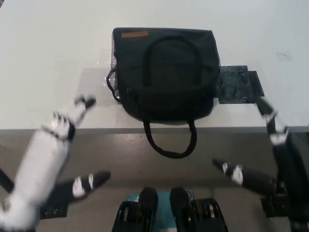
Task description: A soft travel bag is kept infront of the robot in the middle of the desk and the robot uses both its hands to press it to reduce its size
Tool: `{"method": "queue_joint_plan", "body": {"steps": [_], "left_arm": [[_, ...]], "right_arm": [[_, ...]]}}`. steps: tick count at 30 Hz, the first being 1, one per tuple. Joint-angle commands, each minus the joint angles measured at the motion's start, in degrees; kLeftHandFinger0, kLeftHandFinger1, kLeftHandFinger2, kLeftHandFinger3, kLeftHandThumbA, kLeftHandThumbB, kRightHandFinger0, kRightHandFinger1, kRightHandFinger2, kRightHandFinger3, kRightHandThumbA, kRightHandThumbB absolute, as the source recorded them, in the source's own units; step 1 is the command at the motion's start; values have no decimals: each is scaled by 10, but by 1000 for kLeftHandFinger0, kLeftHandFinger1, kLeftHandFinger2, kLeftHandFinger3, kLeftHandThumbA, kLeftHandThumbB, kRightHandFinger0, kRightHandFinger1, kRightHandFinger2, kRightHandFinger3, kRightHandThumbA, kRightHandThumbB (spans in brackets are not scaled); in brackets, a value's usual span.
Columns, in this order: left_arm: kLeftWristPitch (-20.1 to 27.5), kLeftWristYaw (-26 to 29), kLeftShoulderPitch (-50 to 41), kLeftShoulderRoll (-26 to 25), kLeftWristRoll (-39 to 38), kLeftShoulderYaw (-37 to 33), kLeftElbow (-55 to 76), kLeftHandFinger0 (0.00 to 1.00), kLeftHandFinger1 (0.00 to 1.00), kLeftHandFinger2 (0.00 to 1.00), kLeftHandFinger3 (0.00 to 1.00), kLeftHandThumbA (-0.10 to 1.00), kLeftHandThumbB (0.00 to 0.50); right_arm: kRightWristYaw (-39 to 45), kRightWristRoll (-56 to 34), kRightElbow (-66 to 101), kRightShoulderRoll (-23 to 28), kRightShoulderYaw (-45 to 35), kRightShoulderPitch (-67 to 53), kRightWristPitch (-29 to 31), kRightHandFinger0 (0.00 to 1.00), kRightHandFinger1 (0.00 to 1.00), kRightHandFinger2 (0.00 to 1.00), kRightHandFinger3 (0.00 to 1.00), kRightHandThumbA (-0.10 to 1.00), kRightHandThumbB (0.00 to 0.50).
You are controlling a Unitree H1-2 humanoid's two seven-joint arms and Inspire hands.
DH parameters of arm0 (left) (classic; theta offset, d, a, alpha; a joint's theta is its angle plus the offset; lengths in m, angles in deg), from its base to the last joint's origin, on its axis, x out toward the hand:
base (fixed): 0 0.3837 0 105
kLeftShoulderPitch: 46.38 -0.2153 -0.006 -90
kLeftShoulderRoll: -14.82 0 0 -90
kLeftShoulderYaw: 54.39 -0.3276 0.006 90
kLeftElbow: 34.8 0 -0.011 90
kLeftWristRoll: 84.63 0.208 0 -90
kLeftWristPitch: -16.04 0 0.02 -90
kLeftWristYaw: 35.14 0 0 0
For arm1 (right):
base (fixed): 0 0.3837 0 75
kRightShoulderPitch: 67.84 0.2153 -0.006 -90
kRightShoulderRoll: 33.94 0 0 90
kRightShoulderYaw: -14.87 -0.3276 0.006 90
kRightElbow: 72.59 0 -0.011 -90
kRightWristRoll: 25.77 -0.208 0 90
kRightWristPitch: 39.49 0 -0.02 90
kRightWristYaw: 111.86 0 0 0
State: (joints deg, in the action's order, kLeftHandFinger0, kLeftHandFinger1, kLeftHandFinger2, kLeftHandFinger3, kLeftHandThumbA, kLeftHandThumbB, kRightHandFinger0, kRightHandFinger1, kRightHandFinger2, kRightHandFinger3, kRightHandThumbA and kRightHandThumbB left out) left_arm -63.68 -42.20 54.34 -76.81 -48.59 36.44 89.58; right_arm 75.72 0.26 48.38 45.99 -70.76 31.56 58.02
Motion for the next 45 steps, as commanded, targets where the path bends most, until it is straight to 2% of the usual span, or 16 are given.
{"method": "queue_joint_plan", "body": {"steps": [1, 8, 11, 15, 19, 21, 23, 24, 26, 27, 28, 33, 35, 40, 42, 45], "left_arm": [[-65, -81, 137, -52, 72, 16, 11, 1000, 1000, 1000, 1000, 1000, 293], [-74, -116, 282, -93, 116, -26, -125, 1000, 1000, 1000, 1000, 1000, 273], [-93, -141, 331, -97, 129, -49, -179, 1000, 1000, 1000, 1000, 1000, 315], [-101, -146, 394, -97, 146, -83, -269, 1000, 1000, 1000, 1000, 1000, 310], [-102, -140, 447, -88, 157, -114, -346, 1000, 1000, 1000, 1000, 1000, 283], [-118, -168, 473, -77, 169, -141, -380, 1000, 1000, 1000, 1000, 1000, 255], [-115, -151, 485, -66, 181, -162, -417, 1000, 1000, 1000, 1000, 1000, 261], [-121, -151, 494, -59, 188, -174, -439, 1000, 1000, 1000, 1000, 1000, 278], [-135, -167, 506, -52, 192, -189, -460, 1000, 1000, 1000, 1000, 1000, 274], [-136, -158, 510, -49, 196, -196, -470, 1000, 1000, 1000, 1000, 1000, 256], [-152, -177, 517, -44, 206, -207, -483, 1000, 1000, 1000, 1000, 1000, 251], [-163, -165, 544, -30, 213, -234, -551, 1000, 1000, 1000, 1000, 1000, 211], [-167, -172, 557, -24, 228, -259, -593, 1000, 1000, 1000, 1000, 1000, 237], [-194, -161, 558, -3, 230, -282, -664, 1000, 1000, 1000, 1000, 1000, 249], [-194, -144, 556, 2, 231, -290, -687, 1000, 1000, 1000, 1000, 1000, 276], [-196, -120, 553, 7, 222, -290, -714, 1000, 1000, 1000, 1000, 1000, 298]], "right_arm": [[53, 80, 7, 21, -8, 133, -99, 1000, 1000, 1000, 1000, 1000, 257], [67, 97, -111, 50, 12, 278, -124, 1000, 1000, 1000, 1000, 1000, 222], [70, 115, -145, 47, 31, 317, -148, 1000, 1000, 1000, 1000, 1000, 246], [51, 126, -222, 45, 48, 373, -149, 1000, 1000, 1000, 1000, 1000, 274], [47, 128, -313, 49, 59, 431, -161, 1000, 1000, 1000, 1000, 1000, 278], [42, 126, -365, 51, 64, 461, -162, 1000, 1000, 1000, 1000, 1000, 284], [39, 126, -396, 50, 69, 479, -164, 1000, 1000, 1000, 1000, 1000, 282], [35, 126, -418, 48, 72, 489, -165, 1000, 1000, 1000, 1000, 1000, 259], [39, 126, -441, 45, 76, 501, -178, 1000, 1000, 1000, 1000, 1000, 270], [39, 124, -451, 44, 78, 506, -182, 1000, 1000, 1000, 1000, 1000, 235], [36, 123, -476, 41, 81, 510, -182, 1000, 1000, 1000, 1000, 1000, 264], [14, 116, -541, 43, 88, 518, -163, 1000, 1000, 1000, 1000, 1000, 249], [3, 110, -588, 37, 89, 527, -160, 1000, 1000, 1000, 1000, 1000, 243], [-13, 102, -655, 24, 93, 526, -155, 1000, 1000, 1000, 1000, 1000, 228], [-15, 101, -669, 23, 95, 521, -158, 1000, 1000, 1000, 1000, 1000, 204], [-25, 105, -709, 26, 106, 528, -150, 1000, 1000, 1000, 1000, 1000, 216]]}}
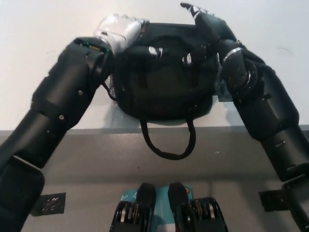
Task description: A soft travel bag is kept infront of the robot in the middle of the desk and the robot uses both its hands to press it to reduce its size
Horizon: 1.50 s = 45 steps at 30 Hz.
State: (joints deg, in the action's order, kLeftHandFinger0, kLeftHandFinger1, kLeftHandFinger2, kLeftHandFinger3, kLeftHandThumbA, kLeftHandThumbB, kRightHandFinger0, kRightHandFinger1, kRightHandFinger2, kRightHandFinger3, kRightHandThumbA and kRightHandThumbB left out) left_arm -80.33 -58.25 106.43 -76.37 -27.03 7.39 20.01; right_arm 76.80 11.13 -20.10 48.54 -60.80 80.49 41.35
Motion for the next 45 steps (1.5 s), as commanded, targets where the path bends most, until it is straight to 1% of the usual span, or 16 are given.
{"method": "queue_joint_plan", "body": {"steps": [1, 5, 6, 9, 14, 17, 20, 22, 24, 25, 30, 31, 34, 36, 40, 45], "left_arm": [[-32, 41, 29, 5, 4, 2, -22, 1000, 1000, 1000, 1000, 1000, 298], [-40, 38, 23, 9, 10, -6, -41, 1000, 1000, 1000, 1000, 1000, 297], [-42, 38, 15, 10, 11, -9, -38, 1000, 1000, 1000, 1000, 1000, 295], [-40, 45, 6, 13, 12, -18, -53, 1000, 1000, 1000, 1000, 1000, 250], [-42, 55, -5, 18, 12, -35, -77, 1000, 1000, 1000, 1000, 1000, 237], [-40, 73, -20, 23, 14, -48, -85, 1000, 1000, 1000, 1000, 1000, 243], [-35, 88, -26, 27, 7, -50, -99, 1000, 1000, 1000, 1000, 1000, 209], [-39, 89, -36, 27, 7, -53, -91, 1000, 1000, 1000, 1000, 1000, 225], [-41, 95, -52, 25, 6, -56, -85, 1000, 1000, 1000, 1000, 1000, 238], [-38, 97, -63, 23, 1, -53, -82, 1000, 1000, 1000, 1000, 1000, 230], [-27, 114, -75, 17, -12, -48, -107, 1000, 1000, 1000, 1000, 1000, 218], [-25, 119, -77, 17, -13, -49, -109, 1000, 1000, 1000, 1000, 1000, 205], [-17, 130, -93, 10, -9, -57, -114, 1000, 1000, 1000, 1000, 1000, 226], [-14, 134, -101, 13, -13, -58, -126, 1000, 1000, 1000, 1000, 1000, 221], [-17, 132, -105, 11, -16, -60, -131, 1000, 1000, 1000, 1000, 1000, 220], [-3, 163, -105, 28, -26, -61, -184, 1000, 1000, 1000, 1000, 1000, 217]], "right_arm": [[-38, -4, -28, 1, 8, 37, 16, 1000, 1000, 1000, 1000, 1000, 231], [-53, -4, -41, -2, 16, 28, 22, 1000, 1000, 1000, 1000, 1000, 220], [-60, -1, -45, -3, 22, 20, 26, 1000, 1000, 1000, 1000, 1000, 228], [-61, -4, -54, -7, 29, 14, 22, 1000, 1000, 1000, 1000, 1000, 215], [-71, -10, -98, -16, 36, 18, 33, 1000, 1000, 1000, 1000, 1000, 208], [-72, -16, -140, -25, 39, 17, 32, 1000, 1000, 1000, 1000, 1000, 249], [-71, -39, -202, -34, 27, 27, 48, 1000, 1000, 1000, 1000, 1000, 234], [-72, -52, -228, -39, 19, 25, 54, 1000, 1000, 1000, 1000, 1000, 243], [-77, -51, -264, -44, 25, 21, 54, 1000, 1000, 1000, 1000, 1000, 270], [-87, -47, -284, -47, 32, 16, 58, 1000, 1000, 1000, 1000, 1000, 255], [-104, -39, -357, -53, 50, 17, 77, 1000, 1000, 1000, 1000, 1000, 249], [-105, -38, -363, -53, 53, 17, 81, 1000, 1000, 1000, 1000, 1000, 244], [-102, -33, -382, -58, 67, 12, 85, 1000, 1000, 1000, 1000, 1000, 283], [-97, -33, -387, -57, 77, 5, 90, 1000, 1000, 1000, 1000, 1000, 270], [-101, -38, -393, -57, 83, 7, 93, 1000, 1000, 1000, 1000, 1000, 272], [-97, -40, -398, -48, 87, 13, 94, 1000, 1000, 1000, 1000, 1000, 283]]}}
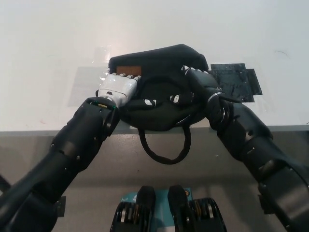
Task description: A soft travel bag is kept infront of the robot in the middle of the desk and the robot uses both its hands to press it to reduce its size
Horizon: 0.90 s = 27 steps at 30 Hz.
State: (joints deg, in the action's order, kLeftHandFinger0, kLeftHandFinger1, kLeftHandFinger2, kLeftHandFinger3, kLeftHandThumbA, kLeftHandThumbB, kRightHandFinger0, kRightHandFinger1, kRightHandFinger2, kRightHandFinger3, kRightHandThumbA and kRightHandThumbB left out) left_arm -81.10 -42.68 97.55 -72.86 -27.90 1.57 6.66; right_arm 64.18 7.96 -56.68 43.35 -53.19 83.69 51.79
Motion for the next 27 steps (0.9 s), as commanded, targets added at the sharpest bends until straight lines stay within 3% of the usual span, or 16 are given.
{"method": "queue_joint_plan", "body": {"steps": [1, 8, 17, 22, 23, 24, 25, 27], "left_arm": [[8, 13, -13, -4, -19, -3, -60, 1000, 1000, 1000, 1000, 1000, 223], [35, 59, -21, 20, -36, -6, -121, 1000, 1000, 1000, 1000, 1000, 193], [68, 130, -44, 40, -26, -32, -189, 1000, 1000, 1000, 1000, 1000, 194], [73, 130, -31, 34, -38, -29, -190, 1000, 1000, 1000, 1000, 1000, 184], [74, 117, -25, 28, -48, -22, -174, 1000, 1000, 1000, 1000, 1000, 176], [80, 111, -21, 13, -67, -4, -132, 1000, 1000, 1000, 1000, 1000, 180], [75, 105, -18, 2, -78, 10, -94, 1000, 1000, 1000, 1000, 1000, 182], [79, 106, -16, -22, -115, 54, -1, 1000, 1000, 1000, 1000, 1000, 133]], "right_arm": [[30, -10, -31, 6, 10, -17, -11, 1000, 1000, 1000, 1000, 1000, 274], [19, -15, -21, 13, 7, -20, -4, 1000, 1000, 1000, 1000, 1000, 270], [4, -36, 8, 25, -7, -13, 23, 1000, 1000, 1000, 1000, 1000, 253], [20, -55, 87, 36, -28, -9, 14, 1000, 1000, 1000, 1000, 1000, 268], [16, -59, 110, 39, -34, -12, 17, 1000, 1000, 1000, 1000, 1000, 313], [19, -64, 149, 44, -42, -17, 13, 1000, 1000, 1000, 1000, 1000, 253], [24, -72, 186, 46, -52, -23, 2, 1000, 1000, 1000, 1000, 1000, 241], [32, -97, 266, 54, -78, -38, 9, 1000, 1000, 1000, 1000, 1000, 212]]}}
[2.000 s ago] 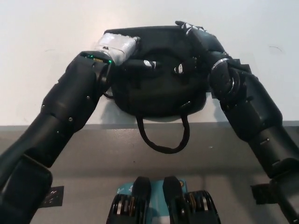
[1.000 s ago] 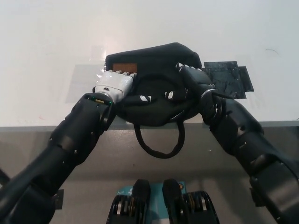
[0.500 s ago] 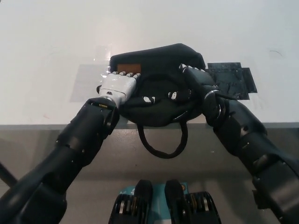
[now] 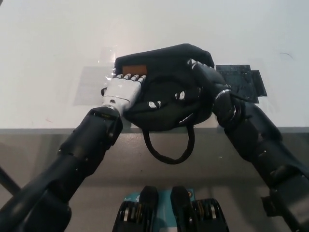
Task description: A soft travel bag is kept infront of the robot in the middle of the desk and the robot uses both its hands to press it to reduce its size
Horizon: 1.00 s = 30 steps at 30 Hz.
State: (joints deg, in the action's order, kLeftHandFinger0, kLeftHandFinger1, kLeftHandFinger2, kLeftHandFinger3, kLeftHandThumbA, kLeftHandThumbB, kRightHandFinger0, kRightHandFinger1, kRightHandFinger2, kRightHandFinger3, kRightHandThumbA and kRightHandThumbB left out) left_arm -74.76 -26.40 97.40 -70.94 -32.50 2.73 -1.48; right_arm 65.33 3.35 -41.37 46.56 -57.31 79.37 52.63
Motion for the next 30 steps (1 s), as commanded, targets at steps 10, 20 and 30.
{"method": "queue_joint_plan", "body": {"steps": [10, 20, 30], "left_arm": [[-59, -170, 18, -112, -167, 190, 470, 1000, 1000, 1000, 1000, 939, 130], [-69, -235, -7, -172, -160, 229, 742, 1000, 1000, 1000, 1000, 889, 125], [-112, -224, -296, -151, -342, 285, 956, 1000, 1000, 1000, 1000, 839, 131]], "right_arm": [[70, -92, 430, 45, -110, -1, -89, 1000, 1000, 1000, 1000, 1000, 251], [95, -116, 556, 73, -141, -44, -134, 1000, 1000, 1000, 1000, 1000, 246], [82, -214, 768, 43, -158, -236, -62, 1000, 1000, 1000, 1000, 1000, 208]]}}
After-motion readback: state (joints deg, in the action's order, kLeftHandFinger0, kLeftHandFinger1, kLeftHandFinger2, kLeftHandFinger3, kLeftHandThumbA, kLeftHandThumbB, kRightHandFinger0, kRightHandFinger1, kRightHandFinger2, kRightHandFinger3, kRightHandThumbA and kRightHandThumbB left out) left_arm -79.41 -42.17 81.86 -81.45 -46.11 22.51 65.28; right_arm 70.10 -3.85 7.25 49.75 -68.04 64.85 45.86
